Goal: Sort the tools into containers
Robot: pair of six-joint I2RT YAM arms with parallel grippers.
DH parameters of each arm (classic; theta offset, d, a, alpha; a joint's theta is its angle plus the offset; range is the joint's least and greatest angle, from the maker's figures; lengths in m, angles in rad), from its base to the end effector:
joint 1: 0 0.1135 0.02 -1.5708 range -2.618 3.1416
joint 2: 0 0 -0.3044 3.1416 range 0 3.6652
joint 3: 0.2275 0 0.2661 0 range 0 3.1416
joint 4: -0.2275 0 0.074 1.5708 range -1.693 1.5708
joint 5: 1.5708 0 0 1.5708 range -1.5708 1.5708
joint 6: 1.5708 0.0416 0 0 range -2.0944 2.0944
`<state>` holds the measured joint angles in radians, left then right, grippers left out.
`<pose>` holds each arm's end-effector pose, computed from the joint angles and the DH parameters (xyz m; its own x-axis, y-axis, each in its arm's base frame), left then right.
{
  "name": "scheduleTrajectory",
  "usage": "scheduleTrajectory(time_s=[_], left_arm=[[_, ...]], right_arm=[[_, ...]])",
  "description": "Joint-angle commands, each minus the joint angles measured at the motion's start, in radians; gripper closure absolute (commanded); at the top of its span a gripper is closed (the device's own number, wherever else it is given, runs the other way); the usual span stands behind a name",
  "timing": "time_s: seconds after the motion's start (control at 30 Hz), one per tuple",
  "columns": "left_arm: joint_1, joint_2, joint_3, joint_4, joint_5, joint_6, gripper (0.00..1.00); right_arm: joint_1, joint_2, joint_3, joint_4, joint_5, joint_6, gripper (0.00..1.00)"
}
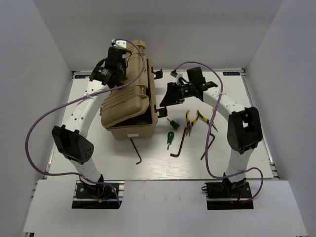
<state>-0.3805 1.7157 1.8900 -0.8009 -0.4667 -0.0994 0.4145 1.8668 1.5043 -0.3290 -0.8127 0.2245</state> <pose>0.3773 -0.1308 0.4536 -0.5411 0.1210 -0.8322 -0.0607 0.9814 0.1822 0.4011 0.2095 0.3034 -0.7447 -0.1604 -0.6479 -0.6391 0.4511 0.6229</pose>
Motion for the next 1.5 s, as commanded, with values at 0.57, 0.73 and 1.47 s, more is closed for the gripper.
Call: scheduleTrajectory(time_s=[0.57, 0.73, 1.47], left_arm=[[0.089, -0.151, -0.034, 0.247, 0.017, 0.003, 1.0], [0.107, -0.151, -0.034, 0.256, 0.048, -0.006, 1.0], [0.241, -0.32, -0.21, 0.324, -0.09, -0.016, 1.0]], right_arm=[[0.081, 0.068, 0.033, -0.07, 0.067, 0.032, 0.48], [0.101, 0.052, 0.02, -0.105, 0.07, 0.019, 0.46], [0.093, -0.015, -0.069, -0.058, 0.225, 0.029, 1.0]])
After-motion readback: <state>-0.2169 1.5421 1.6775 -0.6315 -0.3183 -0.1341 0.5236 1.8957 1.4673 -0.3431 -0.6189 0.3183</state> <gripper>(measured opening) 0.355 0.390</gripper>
